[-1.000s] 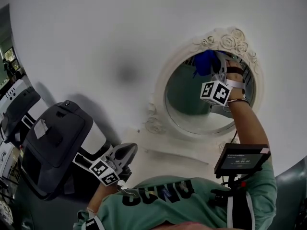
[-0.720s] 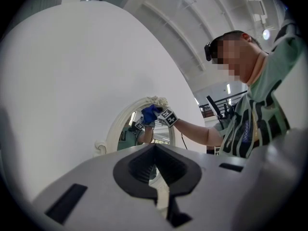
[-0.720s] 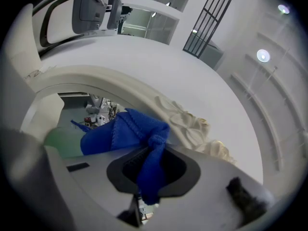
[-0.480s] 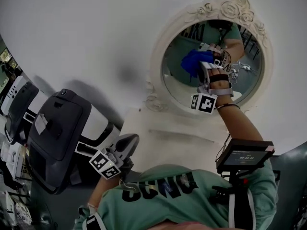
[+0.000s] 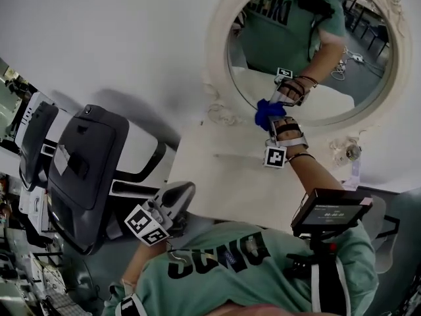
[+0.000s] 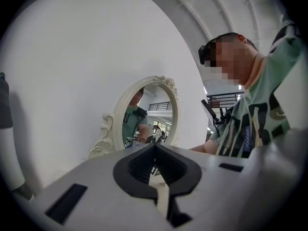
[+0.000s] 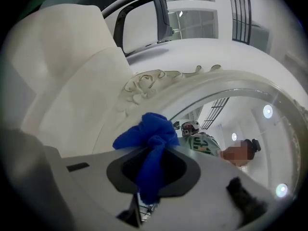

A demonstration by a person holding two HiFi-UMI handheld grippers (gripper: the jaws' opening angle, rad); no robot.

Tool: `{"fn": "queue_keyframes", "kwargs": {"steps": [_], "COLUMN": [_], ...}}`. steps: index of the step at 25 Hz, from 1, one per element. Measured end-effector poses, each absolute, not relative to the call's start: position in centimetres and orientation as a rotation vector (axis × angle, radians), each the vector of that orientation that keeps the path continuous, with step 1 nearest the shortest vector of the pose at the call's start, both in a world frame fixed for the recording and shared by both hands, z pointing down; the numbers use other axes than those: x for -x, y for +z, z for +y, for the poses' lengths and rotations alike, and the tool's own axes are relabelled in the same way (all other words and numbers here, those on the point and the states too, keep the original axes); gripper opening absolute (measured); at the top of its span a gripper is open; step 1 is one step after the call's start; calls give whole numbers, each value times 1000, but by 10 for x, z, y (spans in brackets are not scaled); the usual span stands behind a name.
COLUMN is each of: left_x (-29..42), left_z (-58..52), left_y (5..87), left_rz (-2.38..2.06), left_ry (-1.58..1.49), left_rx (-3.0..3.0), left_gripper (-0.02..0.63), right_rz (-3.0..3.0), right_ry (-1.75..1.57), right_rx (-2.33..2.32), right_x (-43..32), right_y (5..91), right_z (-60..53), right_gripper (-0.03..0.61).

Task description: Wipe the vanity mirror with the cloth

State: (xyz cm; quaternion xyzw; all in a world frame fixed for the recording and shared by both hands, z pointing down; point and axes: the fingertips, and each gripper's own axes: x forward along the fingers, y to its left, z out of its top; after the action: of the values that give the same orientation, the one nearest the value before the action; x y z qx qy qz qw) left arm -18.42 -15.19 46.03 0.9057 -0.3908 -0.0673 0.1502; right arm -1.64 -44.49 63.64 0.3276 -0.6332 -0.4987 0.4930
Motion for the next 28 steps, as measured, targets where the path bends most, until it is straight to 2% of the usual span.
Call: {"fn": "queue_keyframes", "kwargs": {"steps": [6,9,12,20,24,28], "left_x": [190,190,190,183,180,183], "left_z": [-150,-152,-154,-159,-159,-161], "left_y": [462,452,436,397,388,383], "left_rz": [-1111,-1105,-1099,-1103,-1120,-1145], "left_ry": [-200,-241,-292,-428,-469,-496], "left_rx": [-2618,-2653,-2696,-2803,-2825,-2824], "left_gripper": [9,9,9,9,9,9], "right_rz": [-1563,-1607,-1648,-1540,-1389,-1312], "right_ry": [-1102,-1108,-1218,-1534,-1610,-1608], "right_rx": [-765,-737,-828,-1263,-1394,-1447], "right_x": [15,19,20,-16,-35,-42], "right_y": [636,608,522,217,138,114], "right_z": [-446,-436,-426,-418,-428,-439], "right_gripper": [49,50,50,51,51,51]}}
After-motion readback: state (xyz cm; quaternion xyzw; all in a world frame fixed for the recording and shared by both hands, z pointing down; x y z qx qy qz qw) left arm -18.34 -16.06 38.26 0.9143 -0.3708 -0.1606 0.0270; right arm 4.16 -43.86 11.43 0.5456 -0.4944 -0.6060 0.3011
